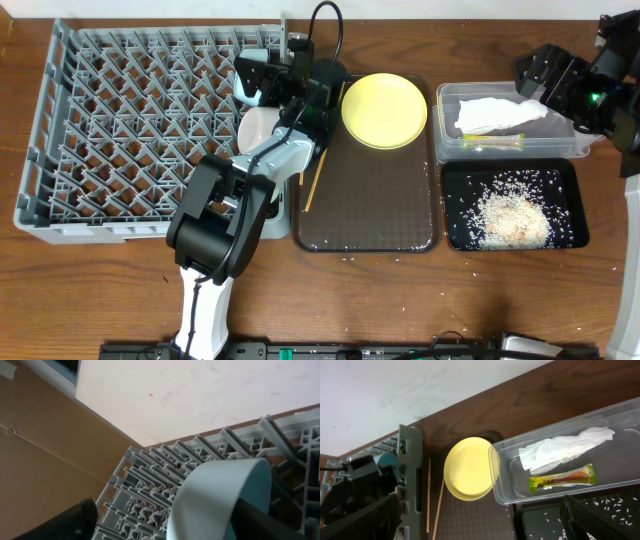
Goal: Sort waste into correct bins and load items into the dishwasher
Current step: 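Move the left gripper to the yellow plate rim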
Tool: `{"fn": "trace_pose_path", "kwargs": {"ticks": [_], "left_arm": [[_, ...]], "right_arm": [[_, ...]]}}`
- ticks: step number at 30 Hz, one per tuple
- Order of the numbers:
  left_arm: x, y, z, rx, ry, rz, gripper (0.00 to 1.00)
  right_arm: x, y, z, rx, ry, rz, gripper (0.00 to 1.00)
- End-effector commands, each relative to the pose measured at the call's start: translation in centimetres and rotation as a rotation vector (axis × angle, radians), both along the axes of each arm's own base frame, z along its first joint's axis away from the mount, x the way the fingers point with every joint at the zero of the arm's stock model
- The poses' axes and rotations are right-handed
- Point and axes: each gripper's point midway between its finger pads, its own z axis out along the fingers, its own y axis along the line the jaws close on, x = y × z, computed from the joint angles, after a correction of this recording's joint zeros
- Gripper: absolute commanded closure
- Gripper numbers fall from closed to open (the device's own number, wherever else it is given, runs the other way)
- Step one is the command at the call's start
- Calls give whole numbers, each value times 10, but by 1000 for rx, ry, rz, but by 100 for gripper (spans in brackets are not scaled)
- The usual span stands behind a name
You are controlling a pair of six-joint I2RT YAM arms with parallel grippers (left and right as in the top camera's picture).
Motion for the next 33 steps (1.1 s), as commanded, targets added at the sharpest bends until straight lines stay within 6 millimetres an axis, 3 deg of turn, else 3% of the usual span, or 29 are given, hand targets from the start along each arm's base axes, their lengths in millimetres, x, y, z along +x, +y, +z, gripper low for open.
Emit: {"fn": "trace_pose_path", "kwargs": {"ticks": [1,11,16,21,26,29,33], "left_arm": [[7,-4,38,-66,-104,-10,7],[-4,-30,88,-217,-132,-187,3],[-18,-45,95,-396,-81,-314,3],[-43,-79,94,-708,19,-483,7],[-72,-119,73,-1032,176,-569,11],[-90,-141,43,-1213,315,-541,12],[-101,-151,8,-1256,438,-485,12]], "right_arm": [[0,-3,3,6,-6,-10,1],[0,-3,4,6,-7,-10,1],[0,-3,3,6,-6,-10,1],[0,-3,3,6,-6,-10,1],[0,-3,4,6,-7,-10,1],[0,-3,3,6,-6,-10,1],[0,-3,3,6,-6,-10,1]]}}
